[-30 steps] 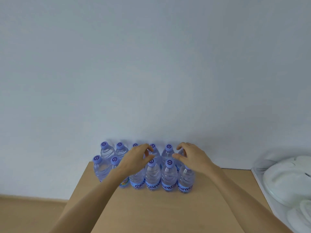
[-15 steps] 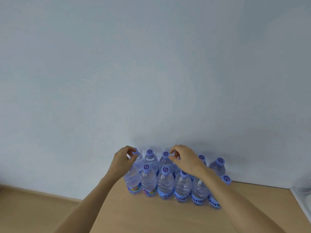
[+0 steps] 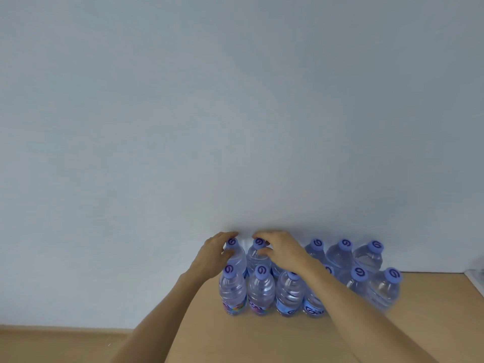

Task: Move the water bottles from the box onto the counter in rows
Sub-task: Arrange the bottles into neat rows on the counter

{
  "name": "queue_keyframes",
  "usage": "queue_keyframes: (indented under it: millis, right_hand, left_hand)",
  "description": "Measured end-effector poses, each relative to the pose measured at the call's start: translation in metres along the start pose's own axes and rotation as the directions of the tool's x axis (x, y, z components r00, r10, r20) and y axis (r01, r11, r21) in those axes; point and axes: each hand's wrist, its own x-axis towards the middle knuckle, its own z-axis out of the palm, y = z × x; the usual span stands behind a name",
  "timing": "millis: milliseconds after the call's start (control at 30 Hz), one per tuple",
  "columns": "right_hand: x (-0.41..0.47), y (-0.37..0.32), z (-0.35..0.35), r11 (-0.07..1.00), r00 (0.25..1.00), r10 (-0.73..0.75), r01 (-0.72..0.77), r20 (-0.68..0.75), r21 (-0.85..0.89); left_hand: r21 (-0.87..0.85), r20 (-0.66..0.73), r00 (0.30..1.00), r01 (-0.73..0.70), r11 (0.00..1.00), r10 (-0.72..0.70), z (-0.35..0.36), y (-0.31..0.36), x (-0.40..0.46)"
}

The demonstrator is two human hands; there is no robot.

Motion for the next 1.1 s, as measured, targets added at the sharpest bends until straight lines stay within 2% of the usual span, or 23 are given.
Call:
queue_keyframes:
  millis: [200,333,400,600,767,1000,1100]
  right_hand:
    - [0.003,0.003,-0.001,0.998,1.000,0.023,-0.022,-0.017,0.054]
    - [0.000,0.005,0.001,0.997,0.999,0.016,-0.013,-0.036,0.070]
    - [-0.001,0.005,0.002,0.997,0.999,0.026,-0.023,-0.041,0.070]
    - [-0.003,0.006,0.006,0.998,0.997,0.039,-0.036,-0.072,0.047]
    - [0.000,0.007,0.008,0.996,0.993,0.068,-0.063,-0.097,0.058]
    - [0.003,0.010,0.015,0.995,0.983,0.096,-0.088,-0.156,0.054]
    - [0.001,0.011,0.017,0.998,0.981,0.065,-0.060,-0.185,0.032]
  left_hand:
    - [0.028,-0.057,0.998,0.024,0.999,-0.022,0.004,-0.006,0.010]
    - [-0.097,-0.135,0.971,0.187,0.977,-0.199,0.008,-0.001,0.009]
    - [-0.174,-0.152,0.957,0.222,0.960,-0.249,0.010,0.001,0.007]
    - [-0.141,-0.010,0.992,0.125,0.982,-0.127,0.001,0.000,-0.001]
    - [-0.145,-0.004,0.990,0.139,0.980,-0.141,-0.002,0.003,0.000]
    - [-0.154,-0.108,0.969,0.204,0.967,-0.222,0.003,0.004,0.002]
    - [-0.170,-0.061,0.978,0.185,0.968,-0.198,0.001,0.003,0.001]
